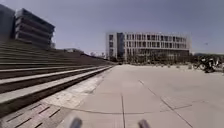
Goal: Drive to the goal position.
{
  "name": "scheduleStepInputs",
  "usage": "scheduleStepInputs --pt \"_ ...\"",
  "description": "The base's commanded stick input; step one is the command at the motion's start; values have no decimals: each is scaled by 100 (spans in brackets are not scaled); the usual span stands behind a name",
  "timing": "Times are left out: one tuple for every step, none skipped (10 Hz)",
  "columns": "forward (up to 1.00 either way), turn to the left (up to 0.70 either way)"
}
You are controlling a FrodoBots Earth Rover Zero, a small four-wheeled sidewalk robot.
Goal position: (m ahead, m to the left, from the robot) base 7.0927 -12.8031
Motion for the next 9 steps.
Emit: scheduleStepInputs --pt "100 0" --pt "100 0" --pt "100 0" --pt "100 0" --pt "100 0" --pt "100 0" --pt "100 0" --pt "100 0" --pt "100 0"
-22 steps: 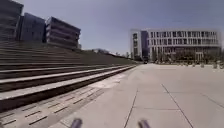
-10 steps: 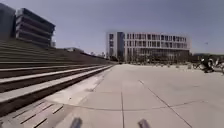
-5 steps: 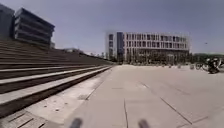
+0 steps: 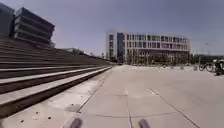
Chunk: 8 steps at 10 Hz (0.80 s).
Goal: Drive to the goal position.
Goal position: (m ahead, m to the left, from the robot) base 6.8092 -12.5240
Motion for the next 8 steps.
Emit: scheduleStepInputs --pt "100 0" --pt "100 0" --pt "100 0" --pt "100 0" --pt "100 0" --pt "100 0" --pt "100 0" --pt "100 0"
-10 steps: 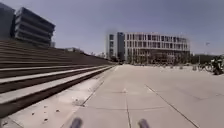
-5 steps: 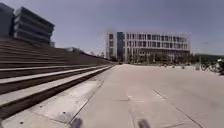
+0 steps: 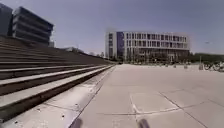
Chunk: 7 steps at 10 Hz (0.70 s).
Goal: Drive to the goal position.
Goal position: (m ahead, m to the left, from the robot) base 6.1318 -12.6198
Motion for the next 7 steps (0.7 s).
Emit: scheduleStepInputs --pt "100 0" --pt "100 0" --pt "100 0" --pt "100 0" --pt "100 0" --pt "100 0" --pt "100 0"
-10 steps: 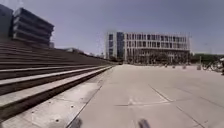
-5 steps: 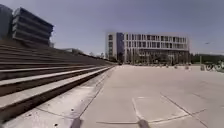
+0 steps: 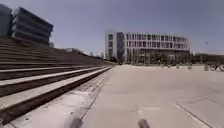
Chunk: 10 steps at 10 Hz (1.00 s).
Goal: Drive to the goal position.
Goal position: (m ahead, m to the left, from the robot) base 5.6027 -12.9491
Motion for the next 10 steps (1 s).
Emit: scheduleStepInputs --pt "100 0" --pt "100 0" --pt "100 0" --pt "100 0" --pt "100 0" --pt "100 0" --pt "100 0" --pt "100 0" --pt "100 0" --pt "100 0"
